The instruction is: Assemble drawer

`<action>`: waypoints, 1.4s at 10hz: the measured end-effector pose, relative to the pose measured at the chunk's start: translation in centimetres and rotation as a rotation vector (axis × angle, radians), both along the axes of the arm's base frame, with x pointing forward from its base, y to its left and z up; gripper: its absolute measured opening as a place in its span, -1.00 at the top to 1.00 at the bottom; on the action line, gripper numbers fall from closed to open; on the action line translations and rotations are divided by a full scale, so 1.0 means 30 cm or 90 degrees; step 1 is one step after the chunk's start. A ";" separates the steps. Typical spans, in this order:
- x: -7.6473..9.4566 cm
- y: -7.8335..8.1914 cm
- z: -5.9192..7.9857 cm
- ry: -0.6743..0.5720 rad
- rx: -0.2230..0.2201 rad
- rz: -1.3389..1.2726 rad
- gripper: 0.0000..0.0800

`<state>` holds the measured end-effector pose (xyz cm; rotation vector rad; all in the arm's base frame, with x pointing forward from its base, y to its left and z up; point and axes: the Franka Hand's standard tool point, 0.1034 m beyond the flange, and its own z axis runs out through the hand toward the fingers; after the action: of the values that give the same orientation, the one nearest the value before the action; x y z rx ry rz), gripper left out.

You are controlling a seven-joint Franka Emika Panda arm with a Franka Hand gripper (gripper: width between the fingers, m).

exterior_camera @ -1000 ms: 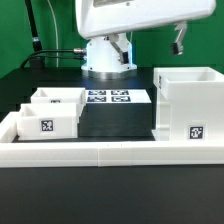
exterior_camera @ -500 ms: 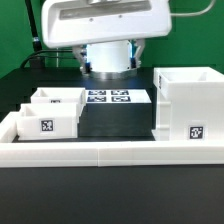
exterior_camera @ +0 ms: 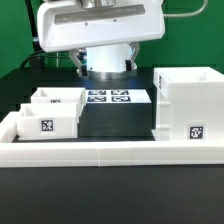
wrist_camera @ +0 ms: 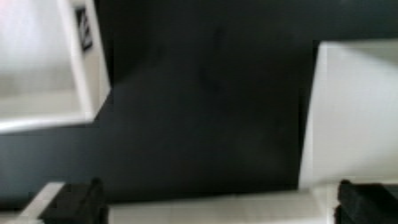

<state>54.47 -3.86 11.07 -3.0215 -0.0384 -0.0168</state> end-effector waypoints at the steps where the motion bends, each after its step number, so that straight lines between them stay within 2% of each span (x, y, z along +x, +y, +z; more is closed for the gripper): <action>1: -0.006 -0.043 -0.026 0.030 0.000 0.015 -0.62; 3: -0.050 -0.101 -0.079 0.111 0.011 0.023 -0.62; 5: -0.048 -0.137 -0.107 0.106 0.003 0.014 -0.62; 8: -0.035 -0.175 -0.135 0.055 -0.027 0.000 -0.62; 14: -0.037 -0.176 -0.144 0.048 -0.033 0.008 -0.62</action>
Offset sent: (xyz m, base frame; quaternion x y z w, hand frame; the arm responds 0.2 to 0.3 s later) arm -0.0107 -0.0275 -0.0206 0.0074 -0.0442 -0.0116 0.9989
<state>53.35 -9.16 6.74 -3.0702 -0.0516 0.0997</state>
